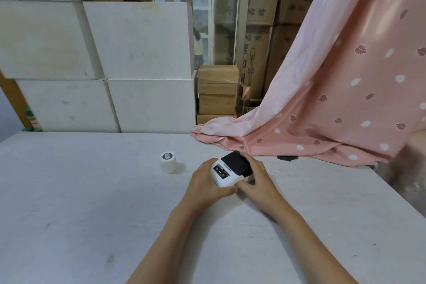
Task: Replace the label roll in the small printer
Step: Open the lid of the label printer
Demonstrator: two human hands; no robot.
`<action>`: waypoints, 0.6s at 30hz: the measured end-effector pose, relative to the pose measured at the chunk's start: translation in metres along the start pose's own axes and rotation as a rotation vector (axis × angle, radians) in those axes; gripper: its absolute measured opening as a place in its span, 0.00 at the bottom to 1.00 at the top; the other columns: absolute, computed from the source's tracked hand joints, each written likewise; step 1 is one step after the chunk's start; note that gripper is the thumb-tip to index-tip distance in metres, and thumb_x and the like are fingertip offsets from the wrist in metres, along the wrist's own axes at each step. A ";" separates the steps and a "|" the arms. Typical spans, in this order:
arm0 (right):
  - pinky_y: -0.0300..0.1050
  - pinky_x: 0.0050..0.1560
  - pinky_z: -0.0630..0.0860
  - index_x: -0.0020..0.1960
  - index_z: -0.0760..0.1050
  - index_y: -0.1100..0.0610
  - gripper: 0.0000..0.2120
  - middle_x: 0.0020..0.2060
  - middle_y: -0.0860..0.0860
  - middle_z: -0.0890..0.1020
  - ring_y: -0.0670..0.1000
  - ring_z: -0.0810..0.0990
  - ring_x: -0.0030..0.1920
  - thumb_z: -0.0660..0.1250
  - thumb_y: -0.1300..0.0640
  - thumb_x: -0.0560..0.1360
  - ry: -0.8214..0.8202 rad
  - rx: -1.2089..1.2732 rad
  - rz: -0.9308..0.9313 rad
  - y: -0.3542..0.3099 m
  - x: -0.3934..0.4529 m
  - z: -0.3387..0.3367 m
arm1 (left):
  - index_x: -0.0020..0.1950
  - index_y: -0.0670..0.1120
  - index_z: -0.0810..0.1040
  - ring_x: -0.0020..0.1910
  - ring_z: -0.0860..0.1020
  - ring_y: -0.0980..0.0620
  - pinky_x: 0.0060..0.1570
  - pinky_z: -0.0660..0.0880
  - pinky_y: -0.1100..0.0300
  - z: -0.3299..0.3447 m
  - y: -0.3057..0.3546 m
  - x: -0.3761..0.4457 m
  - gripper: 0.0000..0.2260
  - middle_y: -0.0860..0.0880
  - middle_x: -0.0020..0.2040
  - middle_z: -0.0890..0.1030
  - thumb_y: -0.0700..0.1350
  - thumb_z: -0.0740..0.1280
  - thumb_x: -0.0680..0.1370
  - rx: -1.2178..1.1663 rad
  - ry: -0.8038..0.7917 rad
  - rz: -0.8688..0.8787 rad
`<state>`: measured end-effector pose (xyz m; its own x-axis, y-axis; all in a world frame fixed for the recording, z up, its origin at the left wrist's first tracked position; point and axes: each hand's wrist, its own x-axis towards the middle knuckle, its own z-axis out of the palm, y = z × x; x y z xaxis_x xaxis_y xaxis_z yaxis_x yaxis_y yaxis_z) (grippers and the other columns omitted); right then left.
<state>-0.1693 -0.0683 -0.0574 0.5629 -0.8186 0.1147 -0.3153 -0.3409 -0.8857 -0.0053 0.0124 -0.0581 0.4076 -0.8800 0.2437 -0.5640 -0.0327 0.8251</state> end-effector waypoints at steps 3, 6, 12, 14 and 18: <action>0.34 0.55 0.74 0.80 0.62 0.36 0.38 0.68 0.43 0.69 0.47 0.79 0.52 0.68 0.60 0.76 -0.009 -0.020 -0.010 0.002 0.001 0.000 | 0.58 0.59 0.74 0.52 0.79 0.61 0.52 0.78 0.56 0.000 0.000 0.000 0.28 0.58 0.52 0.80 0.54 0.80 0.61 -0.001 0.008 0.000; 0.35 0.56 0.75 0.80 0.62 0.34 0.38 0.67 0.42 0.69 0.48 0.80 0.52 0.68 0.60 0.76 -0.022 -0.009 -0.019 0.003 0.002 0.000 | 0.58 0.58 0.75 0.52 0.79 0.61 0.52 0.79 0.56 0.001 0.000 0.000 0.28 0.59 0.53 0.80 0.54 0.80 0.61 0.003 0.008 0.004; 0.36 0.63 0.74 0.79 0.64 0.34 0.37 0.67 0.44 0.68 0.45 0.79 0.57 0.69 0.60 0.75 -0.033 -0.035 -0.025 0.006 0.003 -0.002 | 0.54 0.61 0.74 0.50 0.79 0.64 0.51 0.78 0.58 -0.002 0.006 -0.002 0.25 0.59 0.51 0.80 0.53 0.81 0.62 -0.004 0.014 0.008; 0.35 0.62 0.74 0.78 0.64 0.33 0.38 0.67 0.44 0.68 0.46 0.78 0.59 0.70 0.60 0.75 -0.039 -0.044 -0.037 0.007 0.004 -0.003 | 0.55 0.58 0.75 0.49 0.79 0.63 0.51 0.79 0.57 -0.002 0.008 -0.003 0.25 0.59 0.50 0.80 0.53 0.81 0.62 -0.010 0.014 0.006; 0.36 0.63 0.74 0.78 0.65 0.31 0.38 0.66 0.43 0.69 0.45 0.79 0.57 0.71 0.58 0.75 -0.035 -0.064 -0.044 0.009 0.005 -0.004 | 0.56 0.57 0.76 0.51 0.79 0.61 0.52 0.79 0.56 -0.002 0.009 -0.004 0.26 0.58 0.52 0.80 0.53 0.81 0.62 -0.024 0.015 0.011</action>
<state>-0.1725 -0.0777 -0.0626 0.6037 -0.7855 0.1360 -0.3374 -0.4064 -0.8491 -0.0106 0.0166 -0.0508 0.4125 -0.8729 0.2606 -0.5509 -0.0112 0.8345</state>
